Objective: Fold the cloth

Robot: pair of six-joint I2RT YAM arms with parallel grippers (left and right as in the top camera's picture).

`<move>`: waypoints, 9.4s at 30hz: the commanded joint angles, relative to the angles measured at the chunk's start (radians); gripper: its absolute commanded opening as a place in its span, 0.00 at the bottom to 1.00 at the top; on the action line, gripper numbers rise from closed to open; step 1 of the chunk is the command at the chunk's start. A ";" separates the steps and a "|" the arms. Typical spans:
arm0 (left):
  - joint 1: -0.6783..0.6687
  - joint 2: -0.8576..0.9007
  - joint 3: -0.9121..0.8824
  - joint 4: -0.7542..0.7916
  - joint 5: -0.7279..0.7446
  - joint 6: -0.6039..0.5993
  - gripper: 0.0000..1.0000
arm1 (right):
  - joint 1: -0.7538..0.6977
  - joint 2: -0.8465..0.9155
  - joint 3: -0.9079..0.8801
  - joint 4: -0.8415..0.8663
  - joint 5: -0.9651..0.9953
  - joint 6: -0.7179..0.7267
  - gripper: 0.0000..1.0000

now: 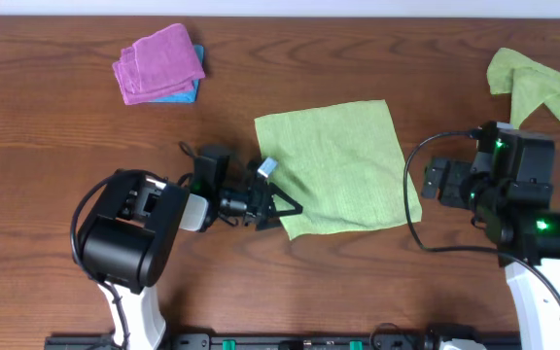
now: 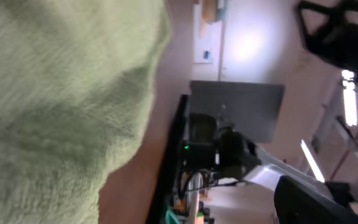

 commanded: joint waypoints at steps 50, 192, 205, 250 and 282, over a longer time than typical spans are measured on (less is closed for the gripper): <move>0.064 -0.031 -0.005 0.571 -0.064 -0.495 0.91 | -0.006 0.018 0.054 -0.019 0.027 -0.064 0.87; -0.167 0.063 0.538 -0.638 -1.522 0.821 0.05 | -0.006 0.088 0.024 -0.095 0.083 -0.018 0.02; -0.143 0.162 0.559 -0.566 -1.505 0.857 0.05 | -0.006 0.088 0.024 -0.094 0.084 -0.018 0.02; -0.086 -0.041 0.910 -1.170 -1.574 0.766 0.06 | -0.006 0.099 0.024 -0.047 0.087 -0.006 0.01; -0.060 -1.204 0.042 -1.469 -1.216 0.356 0.06 | -0.180 -0.340 -0.042 -0.205 -0.357 -0.130 0.01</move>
